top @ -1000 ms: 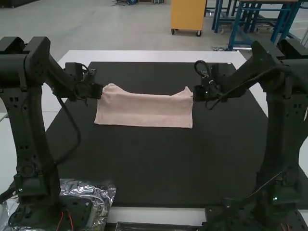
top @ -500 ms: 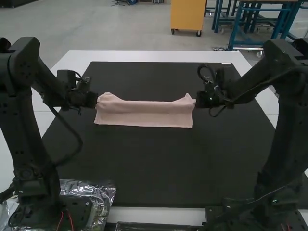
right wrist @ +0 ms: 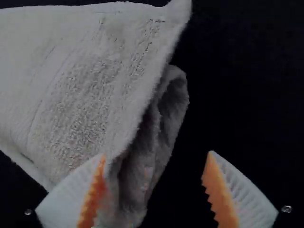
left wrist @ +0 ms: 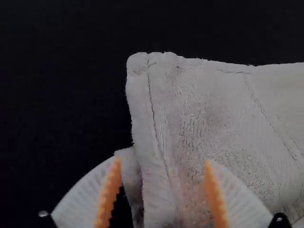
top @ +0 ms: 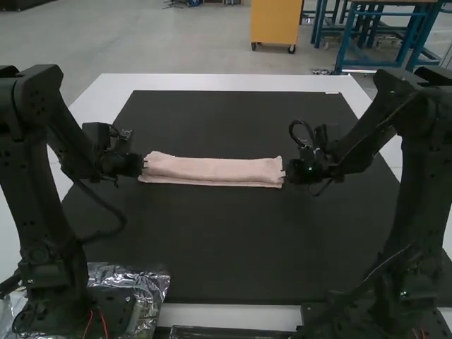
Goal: Fold the towel.
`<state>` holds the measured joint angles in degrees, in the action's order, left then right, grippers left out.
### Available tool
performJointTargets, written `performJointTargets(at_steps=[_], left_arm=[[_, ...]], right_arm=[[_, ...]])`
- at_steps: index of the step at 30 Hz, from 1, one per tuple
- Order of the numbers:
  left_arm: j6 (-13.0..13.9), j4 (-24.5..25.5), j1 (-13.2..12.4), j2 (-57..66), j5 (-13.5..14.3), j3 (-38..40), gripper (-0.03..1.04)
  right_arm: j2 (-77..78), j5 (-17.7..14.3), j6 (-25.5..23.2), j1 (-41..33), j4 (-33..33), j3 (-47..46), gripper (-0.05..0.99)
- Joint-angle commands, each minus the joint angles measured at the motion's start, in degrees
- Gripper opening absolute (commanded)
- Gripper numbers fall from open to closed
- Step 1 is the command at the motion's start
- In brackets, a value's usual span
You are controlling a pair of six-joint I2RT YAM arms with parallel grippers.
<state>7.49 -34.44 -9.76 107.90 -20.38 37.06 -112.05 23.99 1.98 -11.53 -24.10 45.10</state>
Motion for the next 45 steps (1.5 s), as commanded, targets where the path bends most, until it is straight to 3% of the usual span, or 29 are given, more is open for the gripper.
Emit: performJointTargets(at_steps=[1, 2, 7, 21, 27, 30, 32, 35, 36, 41, 45], left_arm=[[0.25, -1.34, -2.11, 0.21, 0.52, -0.41, 0.98], [-0.02, -1.69, -2.81, 0.03, 0.34, -0.32, 0.98], [-0.81, -2.04, -6.24, -1.72, -0.54, 0.65, 0.98], [-0.98, -0.72, -6.68, -4.45, -0.80, 1.26, 0.97], [-4.41, -0.98, -6.76, -6.03, -2.12, 1.44, 0.97], [-5.55, -1.16, -6.76, -6.56, -2.38, 1.44, 0.97], [-6.61, -1.51, -6.76, -7.00, -2.56, 1.44, 0.97], [-7.05, -1.60, -6.76, -7.35, -2.56, 1.44, 0.97], [-7.05, -1.51, -6.76, -7.53, -2.56, 1.35, 0.97], [-7.05, -1.60, -6.76, -7.70, -2.47, 1.44, 0.97], [-7.13, -1.69, -6.76, -8.32, -2.47, 1.53, 0.97]], right_arm=[[-0.19, -1.14, -0.75, 0.81, 0.19, -0.01, 0.87], [-0.10, -1.05, -0.75, 0.63, 0.28, 0.25, 0.91], [1.40, -1.05, -1.27, 0.19, 0.37, 1.48, 0.91], [2.01, -3.51, -2.15, -5.08, 0.19, 2.53, 0.91], [1.92, -4.12, -2.07, -6.14, 0.10, 2.45, 0.90], [1.75, -4.04, -1.89, -6.75, 0.10, 2.10, 0.77], [1.31, -3.95, -1.45, -7.19, -0.07, 1.66, 0.52], [0.87, -3.42, -0.57, -7.54, -1.22, 0.69, 0.03], [0.87, -3.25, -0.13, -7.37, -1.30, 0.43, -0.02], [1.48, -2.54, 0.22, -4.91, -0.95, -0.98, -0.02], [5.26, -2.28, 2.86, 1.51, -0.42, -3.44, -0.02]])
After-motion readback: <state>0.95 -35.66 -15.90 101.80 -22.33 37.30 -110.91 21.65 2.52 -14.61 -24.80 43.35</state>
